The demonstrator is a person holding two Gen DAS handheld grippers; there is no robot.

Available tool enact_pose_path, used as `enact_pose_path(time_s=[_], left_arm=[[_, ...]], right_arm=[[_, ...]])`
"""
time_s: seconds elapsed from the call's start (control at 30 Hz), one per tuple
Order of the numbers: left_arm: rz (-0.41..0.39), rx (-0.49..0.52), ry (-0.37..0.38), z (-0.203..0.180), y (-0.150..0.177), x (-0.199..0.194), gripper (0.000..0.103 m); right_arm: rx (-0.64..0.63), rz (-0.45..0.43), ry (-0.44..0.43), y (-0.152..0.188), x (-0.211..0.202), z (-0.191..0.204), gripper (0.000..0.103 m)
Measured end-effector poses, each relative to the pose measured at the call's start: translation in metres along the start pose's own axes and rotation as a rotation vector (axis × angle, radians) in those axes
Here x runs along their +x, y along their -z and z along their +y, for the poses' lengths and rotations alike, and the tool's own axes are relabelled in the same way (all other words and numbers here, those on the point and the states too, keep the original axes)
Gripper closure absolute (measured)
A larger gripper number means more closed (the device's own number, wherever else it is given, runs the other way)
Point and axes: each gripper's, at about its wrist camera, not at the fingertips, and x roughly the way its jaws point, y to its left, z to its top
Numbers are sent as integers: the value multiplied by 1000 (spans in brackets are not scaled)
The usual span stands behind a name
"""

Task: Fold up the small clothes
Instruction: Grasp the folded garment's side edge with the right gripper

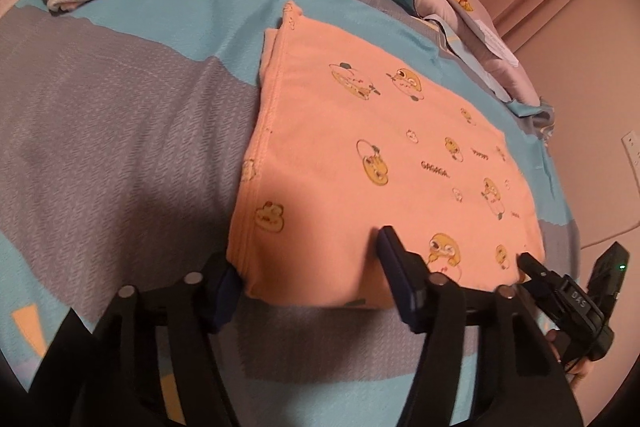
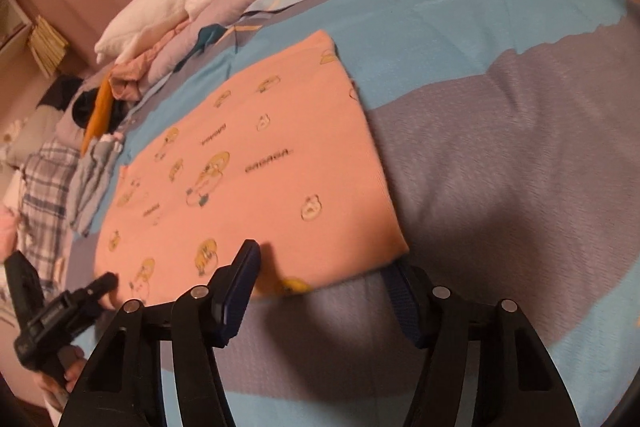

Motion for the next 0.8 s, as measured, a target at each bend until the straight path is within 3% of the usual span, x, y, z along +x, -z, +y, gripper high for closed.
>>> enact_pose_path(time_s=[0.13, 0.17, 0.2, 0.23, 0.27, 0.5, 0.8], left_arm=[[10, -39, 43, 4, -6, 4, 68], [11, -43, 46, 3, -7, 5, 71], [13, -47, 52, 3, -8, 6, 84], [16, -50, 58, 3, -8, 7, 90], [16, -57, 62, 3, -9, 7, 90], [-50, -17, 56, -7, -5, -19, 94], [-49, 23, 78, -17, 18, -56, 94]], right_arm=[[57, 6, -44, -9, 8, -4, 59], [66, 8, -48, -11, 10, -5, 67], [72, 9, -45, -13, 11, -5, 72], [74, 8, -40, -14, 13, -5, 80], [71, 6, -35, -15, 13, -4, 90], [14, -65, -20, -13, -11, 10, 95], [-32, -99, -38, -1, -51, 16, 96]])
